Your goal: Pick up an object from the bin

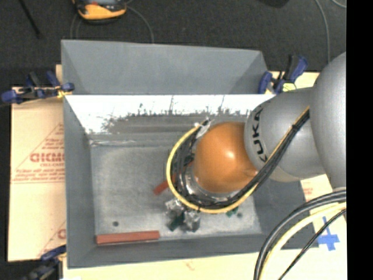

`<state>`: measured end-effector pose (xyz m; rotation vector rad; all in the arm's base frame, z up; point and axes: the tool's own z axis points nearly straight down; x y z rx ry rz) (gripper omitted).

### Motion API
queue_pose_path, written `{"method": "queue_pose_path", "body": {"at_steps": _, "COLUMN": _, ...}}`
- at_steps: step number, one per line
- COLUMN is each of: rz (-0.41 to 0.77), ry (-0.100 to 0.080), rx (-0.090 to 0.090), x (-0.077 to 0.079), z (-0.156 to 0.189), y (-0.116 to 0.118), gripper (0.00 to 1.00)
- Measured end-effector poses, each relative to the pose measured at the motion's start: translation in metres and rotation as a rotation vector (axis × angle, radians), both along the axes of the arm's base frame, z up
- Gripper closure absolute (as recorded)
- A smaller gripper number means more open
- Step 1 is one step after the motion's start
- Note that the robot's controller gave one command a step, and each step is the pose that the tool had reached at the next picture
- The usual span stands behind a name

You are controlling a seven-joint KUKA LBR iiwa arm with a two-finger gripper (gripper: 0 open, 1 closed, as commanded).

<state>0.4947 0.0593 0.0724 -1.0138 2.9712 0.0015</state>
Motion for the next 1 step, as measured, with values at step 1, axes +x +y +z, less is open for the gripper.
{"method": "queue_pose_path", "body": {"at_steps": 1, "rz": -0.006, "ry": -0.002, "rx": -0.001, "x": 0.0069, "z": 0.1493, "y": -0.0284, "gripper": 1.00}}
